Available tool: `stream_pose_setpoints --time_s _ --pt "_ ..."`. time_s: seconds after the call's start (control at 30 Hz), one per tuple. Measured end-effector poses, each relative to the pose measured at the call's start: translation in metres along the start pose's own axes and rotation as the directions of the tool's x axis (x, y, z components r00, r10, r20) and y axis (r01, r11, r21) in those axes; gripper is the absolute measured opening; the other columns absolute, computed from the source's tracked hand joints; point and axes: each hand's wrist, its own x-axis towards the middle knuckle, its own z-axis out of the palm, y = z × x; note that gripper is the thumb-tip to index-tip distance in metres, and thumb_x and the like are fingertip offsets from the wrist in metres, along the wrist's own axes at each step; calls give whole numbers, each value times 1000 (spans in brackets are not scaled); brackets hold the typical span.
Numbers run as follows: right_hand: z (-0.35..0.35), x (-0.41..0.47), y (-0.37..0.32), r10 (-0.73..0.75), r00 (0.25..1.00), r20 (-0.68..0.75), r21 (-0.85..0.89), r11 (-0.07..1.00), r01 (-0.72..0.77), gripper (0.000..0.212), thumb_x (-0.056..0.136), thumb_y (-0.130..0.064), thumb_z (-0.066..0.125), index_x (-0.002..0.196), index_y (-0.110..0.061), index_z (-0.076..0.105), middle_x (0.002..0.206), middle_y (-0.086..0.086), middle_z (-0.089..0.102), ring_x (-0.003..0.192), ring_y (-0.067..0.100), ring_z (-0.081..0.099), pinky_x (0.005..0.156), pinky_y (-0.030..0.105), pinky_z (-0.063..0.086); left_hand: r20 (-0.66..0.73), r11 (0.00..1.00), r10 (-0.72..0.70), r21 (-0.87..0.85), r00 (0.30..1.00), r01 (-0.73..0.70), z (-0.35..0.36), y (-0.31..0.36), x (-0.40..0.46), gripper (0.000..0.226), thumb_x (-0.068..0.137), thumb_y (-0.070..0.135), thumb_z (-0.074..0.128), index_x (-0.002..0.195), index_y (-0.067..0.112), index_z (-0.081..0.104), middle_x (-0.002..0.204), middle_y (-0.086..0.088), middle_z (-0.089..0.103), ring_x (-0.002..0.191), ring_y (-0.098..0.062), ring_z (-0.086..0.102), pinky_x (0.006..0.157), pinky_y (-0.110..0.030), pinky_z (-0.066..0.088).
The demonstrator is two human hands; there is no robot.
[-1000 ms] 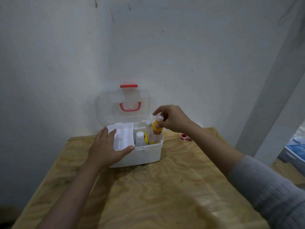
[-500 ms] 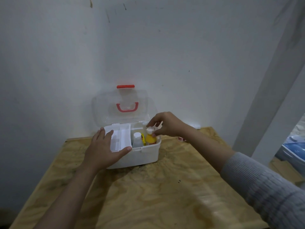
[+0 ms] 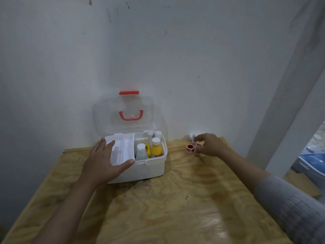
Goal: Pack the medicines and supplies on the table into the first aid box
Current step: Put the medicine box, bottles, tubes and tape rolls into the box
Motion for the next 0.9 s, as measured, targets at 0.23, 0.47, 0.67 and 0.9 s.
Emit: stream_pose_setpoints --time_s 0.23,0.47,0.67,0.9 --pt "27 -3 11 -20 993 -114 104 994 32 14 72 -11 73 86 -13 73 79 1 64 73 15 56 55 17 36 11 1000 -6 -3 1000 6 0 0 0 122 45 97 27 145 26 28 158 -1 16 145 -20 12 111 -47 25" --pt "33 -8 14 -1 993 -118 64 998 9 25 67 -31 81 82 -16 69 66 -17 52 71 9 52 53 16 33 0 1000 2 -4 1000 -2 0 -1 -1 120 48 96 30 145 26 30 158 -1 17 145 -20 12 111 -47 26" --pt "26 -5 14 -35 994 -107 42 998 39 21 71 -35 73 84 -21 65 84 -6 66 83 13 61 68 32 51 2 1000 -4 -2 1000 4 2 -2 0 120 47 97 30 144 27 30 158 0 18 145 -20 13 110 -48 27" --pt "12 25 -4 -127 982 142 -128 981 145 41 81 -4 55 116 -22 64 97 5 61 83 16 55 75 32 51 0 1000 -6 -18 1000 6 0 0 -1 119 47 95 31 144 26 30 158 -1 18 145 -19 12 111 -47 26"
